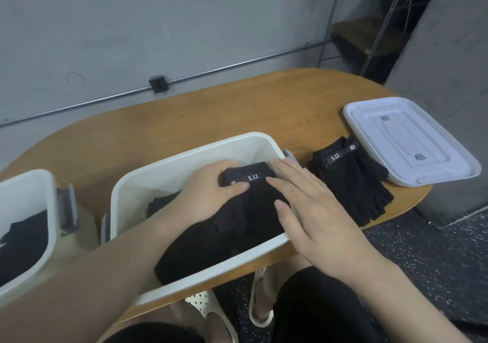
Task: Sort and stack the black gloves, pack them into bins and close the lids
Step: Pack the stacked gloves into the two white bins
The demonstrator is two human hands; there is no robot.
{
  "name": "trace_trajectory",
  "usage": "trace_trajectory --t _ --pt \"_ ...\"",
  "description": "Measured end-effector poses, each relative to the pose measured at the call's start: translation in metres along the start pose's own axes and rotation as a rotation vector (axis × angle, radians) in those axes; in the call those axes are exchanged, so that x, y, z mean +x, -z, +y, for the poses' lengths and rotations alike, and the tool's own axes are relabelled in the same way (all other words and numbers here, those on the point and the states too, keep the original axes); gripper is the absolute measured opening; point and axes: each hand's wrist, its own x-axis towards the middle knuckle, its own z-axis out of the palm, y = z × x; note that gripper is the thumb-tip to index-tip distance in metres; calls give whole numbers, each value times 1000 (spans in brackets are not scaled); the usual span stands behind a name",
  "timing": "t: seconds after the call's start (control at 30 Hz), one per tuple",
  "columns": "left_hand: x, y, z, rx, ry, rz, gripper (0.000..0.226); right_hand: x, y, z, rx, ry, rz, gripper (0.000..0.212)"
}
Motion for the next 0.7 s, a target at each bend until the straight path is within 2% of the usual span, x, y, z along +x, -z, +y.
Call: trace_trajectory --t 0.13,0.27,0.4,0.57,0.7 --pt "-7 4 3 156 -48 54 37 -2 -1 1 71 -46 29 53" --pt "-11 14 6 307 -144 -23 45 -3 -2 2 94 -58 32 58" --pt "-9 15 3 482 -179 -45 65 -1 -3 3 95 -59 51 57" --pt "-10 13 5 672 -368 22 61 -2 -5 5 119 -62 50 58" --pt "-7 6 4 680 -475 -76 55 -3 -6 6 132 -79 45 60"
